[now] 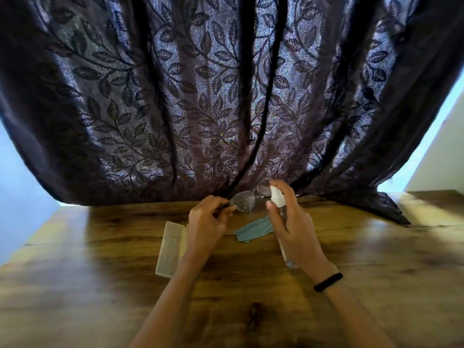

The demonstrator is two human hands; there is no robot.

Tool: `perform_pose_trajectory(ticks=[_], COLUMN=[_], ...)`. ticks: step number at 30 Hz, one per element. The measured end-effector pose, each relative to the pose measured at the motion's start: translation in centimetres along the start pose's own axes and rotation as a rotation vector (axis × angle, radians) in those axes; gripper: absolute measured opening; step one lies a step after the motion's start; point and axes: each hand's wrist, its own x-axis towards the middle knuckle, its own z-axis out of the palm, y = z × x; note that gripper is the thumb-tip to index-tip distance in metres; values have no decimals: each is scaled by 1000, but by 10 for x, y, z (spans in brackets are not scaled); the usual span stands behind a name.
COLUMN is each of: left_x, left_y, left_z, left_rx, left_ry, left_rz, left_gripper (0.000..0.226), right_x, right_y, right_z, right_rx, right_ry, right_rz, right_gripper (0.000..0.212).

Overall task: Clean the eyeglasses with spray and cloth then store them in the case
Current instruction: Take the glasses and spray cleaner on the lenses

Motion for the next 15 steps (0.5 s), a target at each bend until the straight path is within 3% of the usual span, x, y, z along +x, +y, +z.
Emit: perform_pose_trajectory(ticks=[9, 15], left_x=[-3, -4], left_y=[0, -3], left_z=[1, 0], left_rx=[-20, -14], left_ry=[6, -1], left_rz=[-35, -42], left_gripper=[17, 12], right_x=[9, 0], right_y=[28, 39], right_z=[-17, -21], right_rx=[-100, 101], right_ry=[83, 170], right_rz=[44, 216], right_gripper=[26, 42])
